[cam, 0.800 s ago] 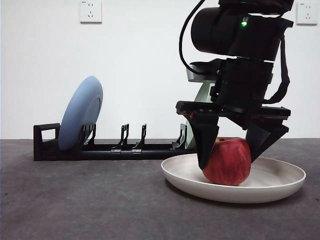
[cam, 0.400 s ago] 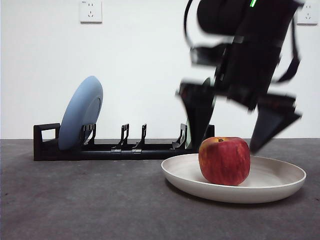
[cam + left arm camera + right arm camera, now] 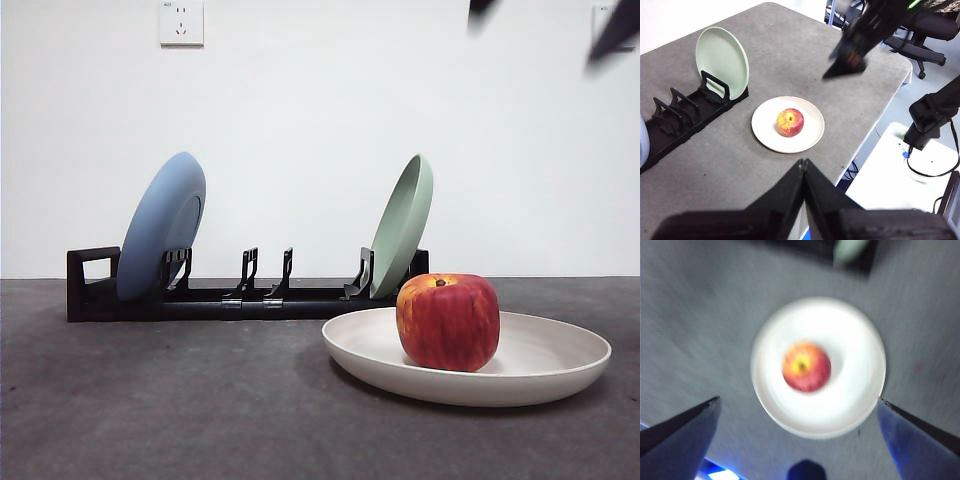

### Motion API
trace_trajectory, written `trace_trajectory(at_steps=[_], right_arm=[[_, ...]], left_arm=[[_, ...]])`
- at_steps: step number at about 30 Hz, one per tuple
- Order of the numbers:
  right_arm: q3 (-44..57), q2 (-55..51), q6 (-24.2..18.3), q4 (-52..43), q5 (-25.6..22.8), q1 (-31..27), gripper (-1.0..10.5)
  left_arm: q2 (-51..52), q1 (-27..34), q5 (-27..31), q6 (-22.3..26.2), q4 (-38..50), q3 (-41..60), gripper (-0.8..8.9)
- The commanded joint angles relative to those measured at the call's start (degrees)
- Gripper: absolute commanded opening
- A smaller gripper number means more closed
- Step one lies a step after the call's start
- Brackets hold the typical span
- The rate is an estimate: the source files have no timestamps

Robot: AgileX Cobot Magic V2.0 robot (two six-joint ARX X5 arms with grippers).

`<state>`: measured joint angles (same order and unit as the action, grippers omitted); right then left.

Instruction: Take the yellow plate from the plate rack,put the plate on the table,take the apple from the table,put the apple in the plate

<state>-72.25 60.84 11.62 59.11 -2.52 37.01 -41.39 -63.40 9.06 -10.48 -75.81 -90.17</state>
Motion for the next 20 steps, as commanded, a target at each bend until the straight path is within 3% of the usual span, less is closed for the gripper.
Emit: trace_trajectory(at_steps=[1, 3, 12, 17, 20], right_arm=[[-5.8, -2.6, -2.9, 1.2, -0.1, 0.1, -0.4], [-9.6, -3.8, -3.0, 1.9, -0.1, 0.1, 0.2], [-25.2, -4.0, -2.7, 4.4, -0.1, 0.1, 0.2], [-27.3, -4.0, -2.7, 4.5, -0.1, 0.1, 0.2], [-27.5, -4.0, -2.7, 4.6, -0.1, 0.1, 0.2]], left_arm=[[-0.1, 0.0, 0.2, 0.7, 0.2, 0.2, -0.04], [-0.3, 0.0, 0.2, 0.7, 0.2, 0.2, -0.04], [-2.7, 0.0, 0.1, 0.7, 0.2, 0.2, -0.04], [-4.2, 0.2, 0.0, 0.7, 0.2, 0.2, -0.04], [-4.7, 4.0, -0.5, 0.6, 0.2, 0.3, -0.04]])
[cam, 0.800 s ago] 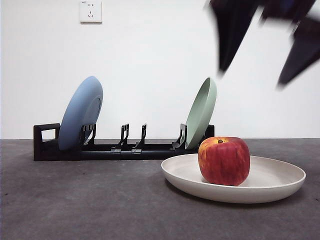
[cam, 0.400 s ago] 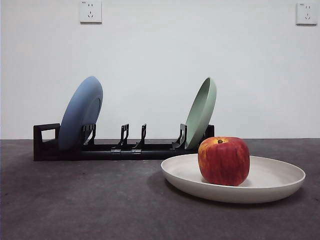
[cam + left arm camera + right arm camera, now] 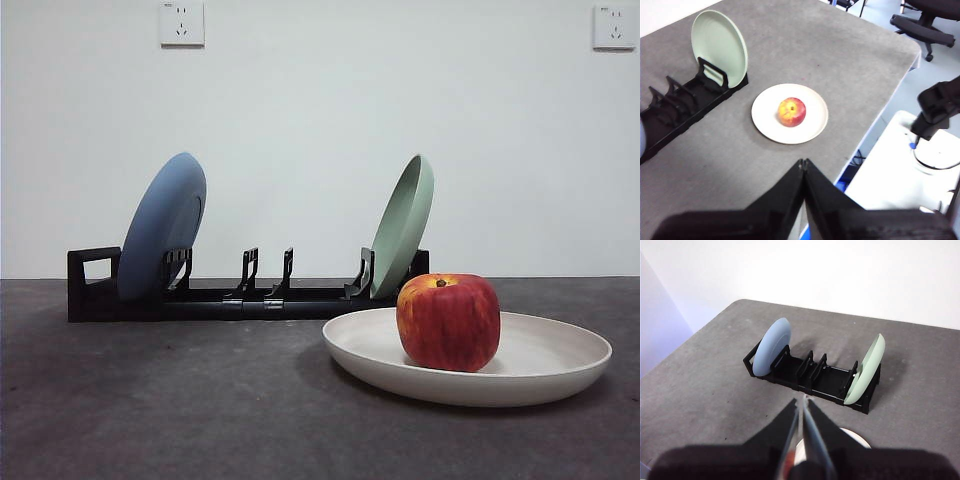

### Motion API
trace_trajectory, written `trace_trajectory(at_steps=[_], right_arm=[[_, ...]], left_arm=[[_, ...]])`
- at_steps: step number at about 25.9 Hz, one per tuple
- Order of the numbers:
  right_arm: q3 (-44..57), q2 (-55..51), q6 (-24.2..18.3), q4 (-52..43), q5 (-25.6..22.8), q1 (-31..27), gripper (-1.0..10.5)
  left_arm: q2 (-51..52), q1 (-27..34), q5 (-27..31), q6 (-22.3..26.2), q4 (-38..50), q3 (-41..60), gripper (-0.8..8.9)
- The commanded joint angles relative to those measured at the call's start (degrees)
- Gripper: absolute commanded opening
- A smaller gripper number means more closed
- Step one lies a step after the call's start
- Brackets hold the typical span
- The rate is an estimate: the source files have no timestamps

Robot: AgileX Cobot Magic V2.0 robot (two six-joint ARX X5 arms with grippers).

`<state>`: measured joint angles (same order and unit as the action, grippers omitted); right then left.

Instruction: Take the yellow plate from the plate rack,put the plate on the table,take the apple from the table,put the apple in the plate

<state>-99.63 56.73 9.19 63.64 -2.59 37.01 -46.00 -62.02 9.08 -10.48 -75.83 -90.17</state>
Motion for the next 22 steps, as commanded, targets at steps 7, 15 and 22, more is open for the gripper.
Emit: trace_trajectory(at_steps=[7, 15, 22], right_arm=[[-0.1, 1.0, -0.3, 7.0, 0.0, 0.1, 0.2], [0.0, 3.7, -0.4, 15.1, -0.2, 0.1, 0.2], [0.0, 7.4, -0.4, 15.1, -0.7, 0.1, 0.2]], left_arm=[[-0.9, 29.7, -7.2, 6.4, 0.3, 1.4, -0.03], [4.4, 58.6, -14.6, 24.1, 16.6, 18.8, -0.04], [20.9, 66.3, -30.0, 24.2, 61.5, 59.4, -0.04]])
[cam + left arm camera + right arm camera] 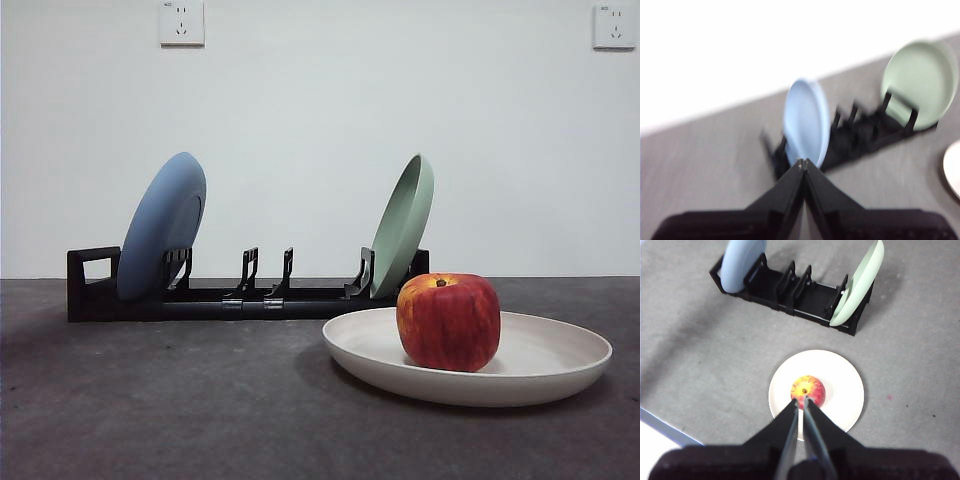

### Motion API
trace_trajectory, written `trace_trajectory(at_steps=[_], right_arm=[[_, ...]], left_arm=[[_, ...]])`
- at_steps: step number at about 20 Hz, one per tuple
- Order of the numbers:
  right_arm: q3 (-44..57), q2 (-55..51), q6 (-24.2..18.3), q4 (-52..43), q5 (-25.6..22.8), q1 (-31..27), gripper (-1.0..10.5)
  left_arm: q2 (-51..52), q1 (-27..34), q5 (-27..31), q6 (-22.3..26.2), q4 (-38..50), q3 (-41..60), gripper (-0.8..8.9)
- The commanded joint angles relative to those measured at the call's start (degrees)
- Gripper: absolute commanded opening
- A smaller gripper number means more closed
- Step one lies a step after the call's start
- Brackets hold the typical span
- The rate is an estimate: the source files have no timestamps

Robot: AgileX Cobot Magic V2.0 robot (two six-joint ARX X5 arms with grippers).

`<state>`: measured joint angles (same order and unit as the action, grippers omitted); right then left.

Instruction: Take the yellow plate from the plate rack,put the plate on the table,take the apple from the table,put the apple in the plate

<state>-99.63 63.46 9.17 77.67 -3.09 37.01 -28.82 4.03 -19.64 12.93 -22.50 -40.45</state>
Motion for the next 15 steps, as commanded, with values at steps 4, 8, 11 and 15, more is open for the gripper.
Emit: trace_trajectory(at_steps=[4, 8, 11, 15], right_arm=[[0.0, 3.1, -0.3, 1.1, -0.3, 0.1, 0.2], [0.0, 5.2, -0.3, 1.1, -0.4, 0.1, 0.2], [0.0, 6.3, -0.3, 1.1, -0.4, 0.1, 0.2], [0.0, 6.9, -0.3, 1.0, -0.6, 0.1, 0.2]], left_arm=[[16.4, 0.2, 0.2, -0.5, 18.1, 27.9, -0.04], [23.1, 0.2, 0.7, -8.2, 19.3, 37.9, -0.04], [26.6, -0.2, 6.4, -8.5, 15.2, 40.0, -0.03], [28.6, -1.5, 19.2, -9.7, 12.7, 40.0, -0.03]])
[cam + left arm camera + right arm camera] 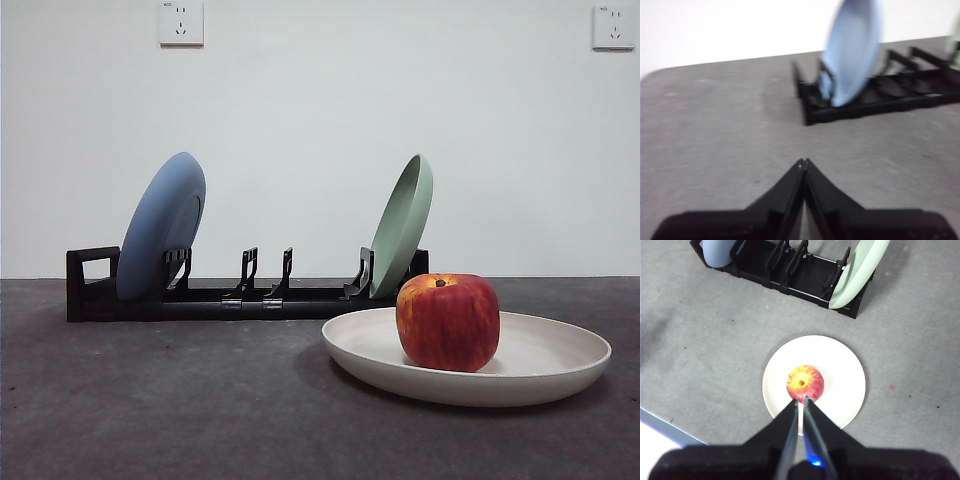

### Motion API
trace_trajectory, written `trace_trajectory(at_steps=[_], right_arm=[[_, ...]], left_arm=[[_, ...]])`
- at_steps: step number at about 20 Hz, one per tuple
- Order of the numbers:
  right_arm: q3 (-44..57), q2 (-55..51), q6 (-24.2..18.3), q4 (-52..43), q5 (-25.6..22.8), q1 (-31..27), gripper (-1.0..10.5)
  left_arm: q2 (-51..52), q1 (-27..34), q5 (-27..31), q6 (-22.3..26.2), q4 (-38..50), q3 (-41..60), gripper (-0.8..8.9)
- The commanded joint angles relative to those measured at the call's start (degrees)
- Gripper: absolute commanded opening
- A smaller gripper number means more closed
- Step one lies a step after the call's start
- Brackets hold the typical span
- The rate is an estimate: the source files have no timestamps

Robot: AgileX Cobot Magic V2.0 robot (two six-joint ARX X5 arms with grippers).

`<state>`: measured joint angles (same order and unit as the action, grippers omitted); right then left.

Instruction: Take the yellow plate from the plate rack,put the plate on the table,take the apple from the table,put the apple in the plate

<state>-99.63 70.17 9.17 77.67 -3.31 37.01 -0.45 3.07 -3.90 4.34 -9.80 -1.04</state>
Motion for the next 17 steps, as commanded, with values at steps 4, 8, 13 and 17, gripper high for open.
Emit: trace_trajectory(at_steps=[4, 8, 13, 17], right_arm=[[0.0, 0.2, -0.3, 1.0, -0.6, 0.1, 0.2], [0.0, 0.2, -0.3, 1.0, -0.6, 0.1, 0.2], [0.0, 0.2, -0.3, 1.0, -0.6, 0.1, 0.2], [0.0, -0.2, -0.8, 0.6, -2.7, -0.7, 0.2]], left_arm=[[0.2, -0.7, 2.2, -1.4, 0.2, 0.6, -0.04], [-0.3, -0.8, -0.6, -1.4, 0.4, 0.6, -0.03], [-0.7, -0.8, -0.6, -1.4, 0.4, 0.6, -0.03], [-0.8, -0.8, -0.6, -1.4, 0.4, 0.6, -0.03]])
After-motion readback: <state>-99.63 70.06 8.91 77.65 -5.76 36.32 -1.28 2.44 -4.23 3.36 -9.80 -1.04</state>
